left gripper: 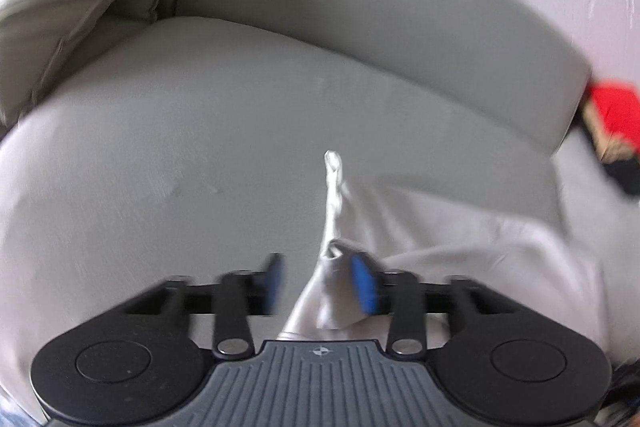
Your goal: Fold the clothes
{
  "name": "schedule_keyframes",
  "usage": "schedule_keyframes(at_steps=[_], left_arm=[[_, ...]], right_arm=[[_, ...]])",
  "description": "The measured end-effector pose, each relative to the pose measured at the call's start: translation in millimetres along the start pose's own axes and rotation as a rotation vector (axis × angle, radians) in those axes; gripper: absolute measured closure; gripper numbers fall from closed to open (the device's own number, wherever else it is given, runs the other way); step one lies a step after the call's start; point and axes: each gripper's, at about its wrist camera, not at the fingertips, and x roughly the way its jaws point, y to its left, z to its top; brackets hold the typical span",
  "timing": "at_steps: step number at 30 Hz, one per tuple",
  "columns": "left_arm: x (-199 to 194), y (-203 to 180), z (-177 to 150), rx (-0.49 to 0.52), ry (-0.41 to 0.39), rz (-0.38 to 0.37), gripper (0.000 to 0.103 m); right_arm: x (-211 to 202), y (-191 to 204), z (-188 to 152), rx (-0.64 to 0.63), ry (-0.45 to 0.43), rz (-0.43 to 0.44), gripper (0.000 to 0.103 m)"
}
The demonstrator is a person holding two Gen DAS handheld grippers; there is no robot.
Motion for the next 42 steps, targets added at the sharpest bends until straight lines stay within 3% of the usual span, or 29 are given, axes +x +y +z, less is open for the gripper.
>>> schedule_keyframes(at_steps=[2, 6, 10, 11, 14, 15, 17, 20, 22, 23, 31, 42], left_arm=[[4, -6, -3, 0.091, -0.009, 0.031, 0.1], [-14, -31, -14, 0.264, -0.096, 0.038, 0.101], [-52, -53, -50, 0.495, -0.141, 0.01, 0.101], [-56, -63, -63, 0.586, -0.122, 0.043, 0.099], [-62, -58, -85, 0.647, -0.047, 0.117, 0.074], [-67, -47, -80, 0.55, -0.031, 0.087, 0.065], [-76, -19, -68, 0.304, -0.011, -0.003, 0.059], [-76, 28, -52, -0.117, 0.02, -0.195, 0.059], [-60, 44, -48, -0.323, 0.063, -0.276, 0.062], [-53, 46, -47, -0.366, 0.076, -0.3, 0.064], [-12, 39, -44, -0.462, 0.198, -0.282, 0.064], [-11, 36, -36, -0.556, 0.173, -0.417, 0.064]], right_arm=[[-1, -4, -3, 0.013, 0.003, 0.005, 0.094], [1, -7, -4, 0.031, 0.007, 0.01, 0.093], [0, -11, -6, 0.033, 0.007, 0.011, 0.093], [-1, -12, -5, 0.033, 0.007, 0.01, 0.093], [-1, -12, -5, 0.037, 0.008, 0.011, 0.093], [-2, -12, -4, 0.037, 0.008, 0.012, 0.093], [-3, -12, -4, 0.037, 0.009, 0.014, 0.093], [-2, -12, -4, 0.034, 0.01, 0.013, 0.093], [-2, -13, -4, 0.036, 0.012, 0.015, 0.093], [-2, -14, -4, 0.037, 0.012, 0.016, 0.093], [-3, -18, -3, 0.046, 0.016, 0.032, 0.09], [-3, -19, -3, 0.045, 0.017, 0.036, 0.089]])
